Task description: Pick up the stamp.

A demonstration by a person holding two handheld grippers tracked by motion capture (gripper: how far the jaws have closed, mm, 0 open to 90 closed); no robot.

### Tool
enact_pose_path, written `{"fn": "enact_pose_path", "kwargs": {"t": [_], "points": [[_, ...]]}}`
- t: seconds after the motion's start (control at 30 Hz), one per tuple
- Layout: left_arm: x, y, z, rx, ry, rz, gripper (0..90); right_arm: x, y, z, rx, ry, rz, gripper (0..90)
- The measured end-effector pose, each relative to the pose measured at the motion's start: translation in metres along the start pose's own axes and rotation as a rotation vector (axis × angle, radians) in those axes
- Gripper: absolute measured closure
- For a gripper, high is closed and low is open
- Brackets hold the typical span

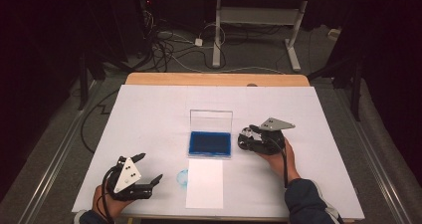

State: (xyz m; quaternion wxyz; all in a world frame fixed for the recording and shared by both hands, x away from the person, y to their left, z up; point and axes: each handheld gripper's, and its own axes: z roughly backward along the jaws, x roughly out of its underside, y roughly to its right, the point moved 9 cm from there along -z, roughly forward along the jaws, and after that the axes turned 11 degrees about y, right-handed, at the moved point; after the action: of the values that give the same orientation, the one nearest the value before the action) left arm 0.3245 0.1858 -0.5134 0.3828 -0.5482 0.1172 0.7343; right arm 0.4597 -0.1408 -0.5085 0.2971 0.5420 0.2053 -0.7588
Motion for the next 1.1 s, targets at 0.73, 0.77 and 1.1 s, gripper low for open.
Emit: {"fn": "enact_pose_path", "kwargs": {"t": [0.73, 0.77, 1.1], "points": [[0.0008, 0.0008, -0.0008, 0.006, -0.007, -0.006, 15.6, -0.0027, -0.0053, 0.0005, -0.030, 0.014, 0.003, 56.5], [0.0007, 0.0007, -0.0008, 0.005, -0.008, -0.007, 15.6, -0.0030, -0.0057, 0.0006, -0.029, 0.012, 0.007, 56.6], [0.0006, 0.0009, -0.0008, 0.005, -0.007, -0.006, 15.6, -0.0073, -0.0100, 0.0054, -0.036, 0.023, 0.018, 56.6]]}}
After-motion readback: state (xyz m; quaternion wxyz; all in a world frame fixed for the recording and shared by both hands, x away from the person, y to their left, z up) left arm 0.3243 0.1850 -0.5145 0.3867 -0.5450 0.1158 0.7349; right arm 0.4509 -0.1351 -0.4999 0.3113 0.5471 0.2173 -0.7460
